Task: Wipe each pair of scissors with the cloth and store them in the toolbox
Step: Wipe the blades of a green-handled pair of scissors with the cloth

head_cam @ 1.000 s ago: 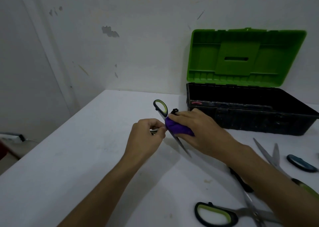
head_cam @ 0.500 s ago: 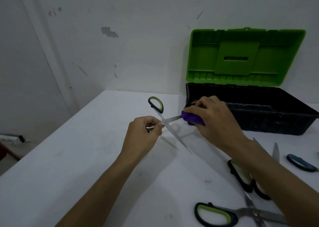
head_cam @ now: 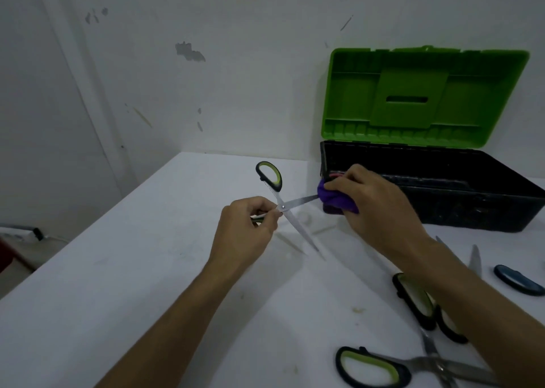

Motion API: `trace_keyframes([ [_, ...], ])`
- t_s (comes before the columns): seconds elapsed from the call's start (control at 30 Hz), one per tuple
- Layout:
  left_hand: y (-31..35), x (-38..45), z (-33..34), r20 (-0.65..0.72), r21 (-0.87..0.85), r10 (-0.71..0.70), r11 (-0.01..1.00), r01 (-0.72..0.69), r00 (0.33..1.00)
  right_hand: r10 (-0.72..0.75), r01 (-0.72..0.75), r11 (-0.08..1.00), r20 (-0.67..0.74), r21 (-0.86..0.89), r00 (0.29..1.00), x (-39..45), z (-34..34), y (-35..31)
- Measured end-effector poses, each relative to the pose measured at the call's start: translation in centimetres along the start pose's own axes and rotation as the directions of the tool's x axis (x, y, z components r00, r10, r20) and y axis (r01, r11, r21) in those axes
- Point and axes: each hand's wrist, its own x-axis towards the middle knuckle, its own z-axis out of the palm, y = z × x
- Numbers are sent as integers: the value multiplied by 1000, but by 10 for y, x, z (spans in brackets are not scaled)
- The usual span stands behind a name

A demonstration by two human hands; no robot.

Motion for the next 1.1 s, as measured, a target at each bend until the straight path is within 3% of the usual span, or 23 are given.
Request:
trace_keyframes([
  [0.1,1,0,2,14,-40,4,999,-3,1000,-78,80,996,-65,32,995,5,-7,-17],
  [0.2,3,-1,-1,46,-95,58,994,-53,997,-157,157,986,-13,48,988,3,-3,-35],
  [0.43,-12,6,-7,67,-181,1,983,11,998,62,-63,998,-56,-27,997,5,-10,4],
  [0.53,-13,6,-6,73,-154,-2,988,14,997,17,-16,1000,-83,15,996,6,-12,-11],
  [0.63,-10,4,-5,93,-165,17,986,-1,996,-68,68,997,-5,38,998,2,-3,-31],
  [0.87,-9,4,-5,88,-171,-25,984,40,996,134,-134,991,-18,17,991,4,-11,-3],
  [1.0,-5,3,3,79,-134,-102,985,112,992,82,-79,986,-9,148,997,2,-10,-33],
  [1.1,0,-2,10,74,-116,-73,990,82,995,46,-51,987,32,155,998,2,2,-49],
])
